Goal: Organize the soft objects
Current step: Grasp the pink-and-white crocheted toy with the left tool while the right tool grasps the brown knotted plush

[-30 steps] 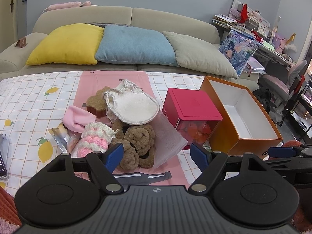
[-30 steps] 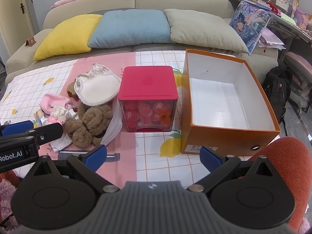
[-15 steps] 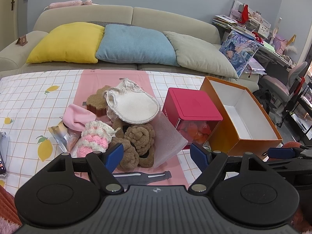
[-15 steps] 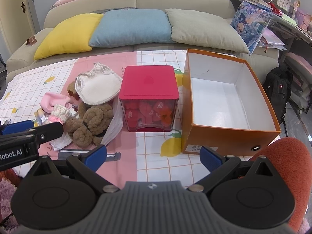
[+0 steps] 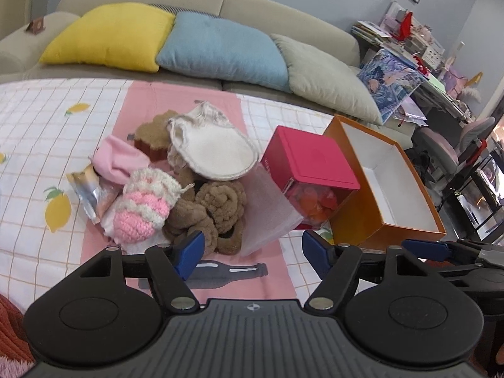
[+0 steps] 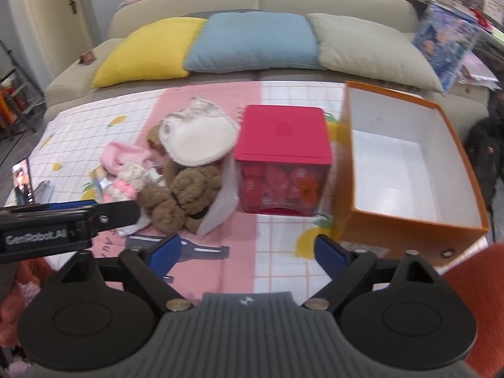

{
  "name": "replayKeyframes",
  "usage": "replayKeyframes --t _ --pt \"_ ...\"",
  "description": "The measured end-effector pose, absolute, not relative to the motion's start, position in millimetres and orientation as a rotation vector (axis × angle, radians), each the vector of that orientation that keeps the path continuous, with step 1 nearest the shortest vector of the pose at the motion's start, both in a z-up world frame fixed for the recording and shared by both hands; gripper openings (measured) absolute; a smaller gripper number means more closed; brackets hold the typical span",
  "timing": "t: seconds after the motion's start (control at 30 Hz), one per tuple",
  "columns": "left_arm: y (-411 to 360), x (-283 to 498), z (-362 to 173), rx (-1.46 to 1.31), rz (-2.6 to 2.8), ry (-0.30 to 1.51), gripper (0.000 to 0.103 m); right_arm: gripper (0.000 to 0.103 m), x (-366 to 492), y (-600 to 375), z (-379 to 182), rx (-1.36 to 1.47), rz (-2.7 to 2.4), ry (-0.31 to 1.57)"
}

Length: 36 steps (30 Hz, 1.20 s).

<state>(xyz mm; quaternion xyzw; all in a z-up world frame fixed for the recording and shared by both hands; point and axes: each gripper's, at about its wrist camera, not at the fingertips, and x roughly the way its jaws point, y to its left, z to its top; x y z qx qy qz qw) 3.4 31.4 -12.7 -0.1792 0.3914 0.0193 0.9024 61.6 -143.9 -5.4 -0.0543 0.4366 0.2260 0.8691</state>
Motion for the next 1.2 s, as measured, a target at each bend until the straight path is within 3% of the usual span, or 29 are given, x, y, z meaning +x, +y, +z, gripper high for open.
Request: replayKeyframes --t 0.17,0.33,0.7,0.87,0.93,1.0,1.2 --pt "51.0 7.7 -20.2 -0.324 0.085 0.833 0.081 0.073 72.5 -128.7 -12.9 -0.128 0.55 0.912" --pt "69.3 18.1 -26.7 -0.192 0.136 0.856 0.081 0.065 84.7 -104.0 -22.1 -0.13 0.646 0.923" --pt "69.3 56.9 -76.1 0.107 0.093 0.954 0.078 0.06 125.3 -39.4 -55.6 -0.127 0.724 0.993" --pt "68.8 65.4 -93.2 0.211 0.115 0.983 0.059 0.06 142.7 -23.7 -74.5 -0.084 0.701 1.07" --pt "72.8 67.3 -94.1 0.195 0.117 0.977 0.043 0.06 147.7 -19.3 -83.9 -0.069 0.696 1.11" --pt "76.8 67.7 -91.2 0.169 0.136 0.967 0.034 0.06 152.3 -15.5 -94.0 -0.058 0.691 1.146" --pt "94.0 57.7 -69.8 0.014 0.181 0.912 0.03 0.061 162.6 -12.4 -110.7 -0.039 0.686 1.203"
